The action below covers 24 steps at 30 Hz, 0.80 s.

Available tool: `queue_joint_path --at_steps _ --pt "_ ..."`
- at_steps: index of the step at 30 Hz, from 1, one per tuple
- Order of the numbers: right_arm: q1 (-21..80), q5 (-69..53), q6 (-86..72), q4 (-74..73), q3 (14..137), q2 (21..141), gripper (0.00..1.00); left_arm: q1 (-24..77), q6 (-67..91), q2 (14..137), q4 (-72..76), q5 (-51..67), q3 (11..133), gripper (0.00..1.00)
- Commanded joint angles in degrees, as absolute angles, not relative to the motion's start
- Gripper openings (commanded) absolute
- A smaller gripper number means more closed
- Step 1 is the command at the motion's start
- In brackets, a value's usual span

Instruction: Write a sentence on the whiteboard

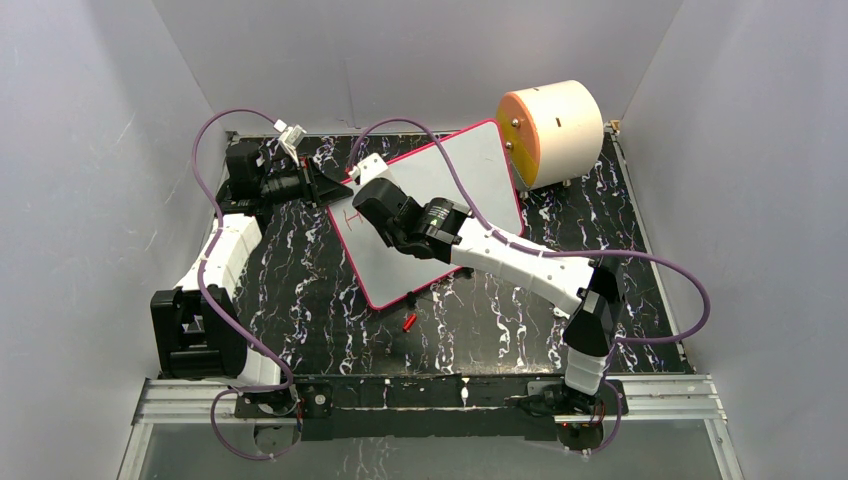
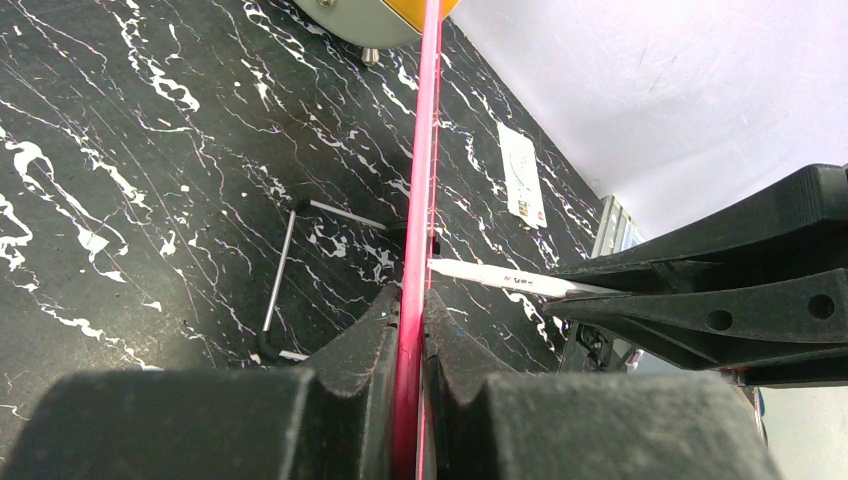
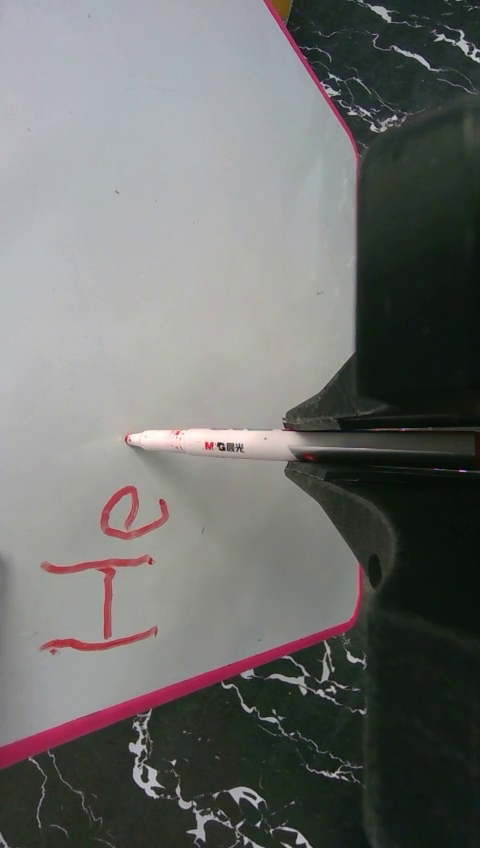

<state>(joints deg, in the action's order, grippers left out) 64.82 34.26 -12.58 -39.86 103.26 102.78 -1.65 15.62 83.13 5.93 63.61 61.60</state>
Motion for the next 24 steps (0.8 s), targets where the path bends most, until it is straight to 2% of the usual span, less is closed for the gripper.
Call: queue_joint_path --at_steps 1,24 --pt "64.4 34.2 -12.0 -35.3 104.4 103.2 0.00 -0.8 14.9 82.1 1.9 62.5 61.6 0.00" --pt "64.4 31.0 -12.3 -38.4 104.5 103.1 0.00 -0.8 14.9 82.0 1.9 62.3 61.6 0.00"
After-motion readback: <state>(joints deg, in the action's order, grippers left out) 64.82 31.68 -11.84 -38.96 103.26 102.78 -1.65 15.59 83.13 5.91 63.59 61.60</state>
